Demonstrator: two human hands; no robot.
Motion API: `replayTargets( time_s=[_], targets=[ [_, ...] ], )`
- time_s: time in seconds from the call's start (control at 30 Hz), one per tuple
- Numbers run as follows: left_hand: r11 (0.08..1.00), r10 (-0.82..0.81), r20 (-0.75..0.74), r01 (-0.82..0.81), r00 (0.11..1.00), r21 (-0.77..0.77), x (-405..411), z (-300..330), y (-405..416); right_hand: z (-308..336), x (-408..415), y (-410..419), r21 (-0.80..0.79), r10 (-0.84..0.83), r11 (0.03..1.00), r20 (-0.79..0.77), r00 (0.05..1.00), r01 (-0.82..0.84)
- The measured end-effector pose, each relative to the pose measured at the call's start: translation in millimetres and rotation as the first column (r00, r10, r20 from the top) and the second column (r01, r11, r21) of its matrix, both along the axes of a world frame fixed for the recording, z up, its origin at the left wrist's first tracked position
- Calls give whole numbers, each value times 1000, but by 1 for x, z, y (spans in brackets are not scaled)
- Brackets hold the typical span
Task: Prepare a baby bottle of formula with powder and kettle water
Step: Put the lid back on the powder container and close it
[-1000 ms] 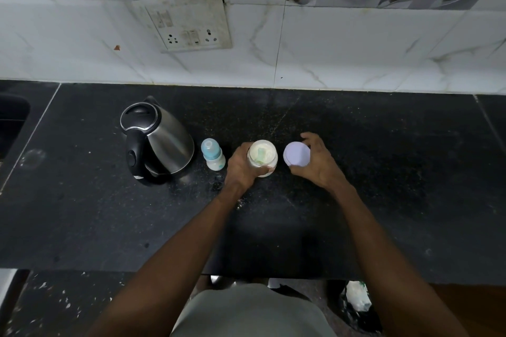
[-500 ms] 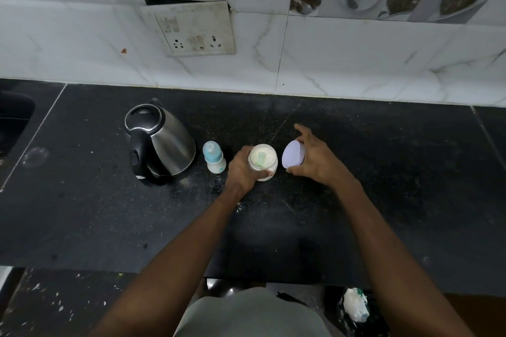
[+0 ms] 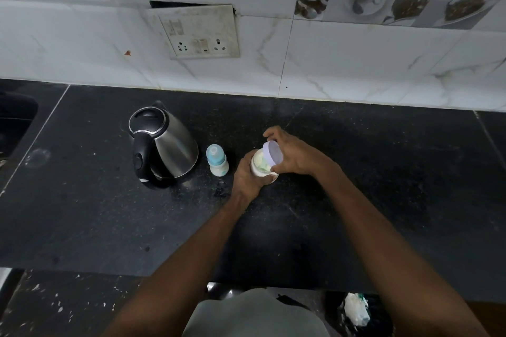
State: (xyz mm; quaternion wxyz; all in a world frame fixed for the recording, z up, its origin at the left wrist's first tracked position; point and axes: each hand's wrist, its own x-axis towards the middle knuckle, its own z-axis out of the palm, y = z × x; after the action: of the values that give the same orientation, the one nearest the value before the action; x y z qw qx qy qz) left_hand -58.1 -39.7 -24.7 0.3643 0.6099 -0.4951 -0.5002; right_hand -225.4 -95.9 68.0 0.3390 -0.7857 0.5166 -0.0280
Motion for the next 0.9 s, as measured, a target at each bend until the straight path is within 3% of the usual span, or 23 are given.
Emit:
replayTargets(
  time_s=[0.2,0.43,0.9],
  targets=[
    [1000,-25,-9,25,1000,7,6,-11,5,-4,18,-11,-1,138,990,-158,978,-140],
    [1000,-6,-40,6,999,6,3,-14,7,-8,27,-12,-28,170,983,-223,960,-181],
    [998,59,-8,-59,998,-34,-4,-25,11,-2,28,-9,-83,59,993,-289,955,-86]
  ],
)
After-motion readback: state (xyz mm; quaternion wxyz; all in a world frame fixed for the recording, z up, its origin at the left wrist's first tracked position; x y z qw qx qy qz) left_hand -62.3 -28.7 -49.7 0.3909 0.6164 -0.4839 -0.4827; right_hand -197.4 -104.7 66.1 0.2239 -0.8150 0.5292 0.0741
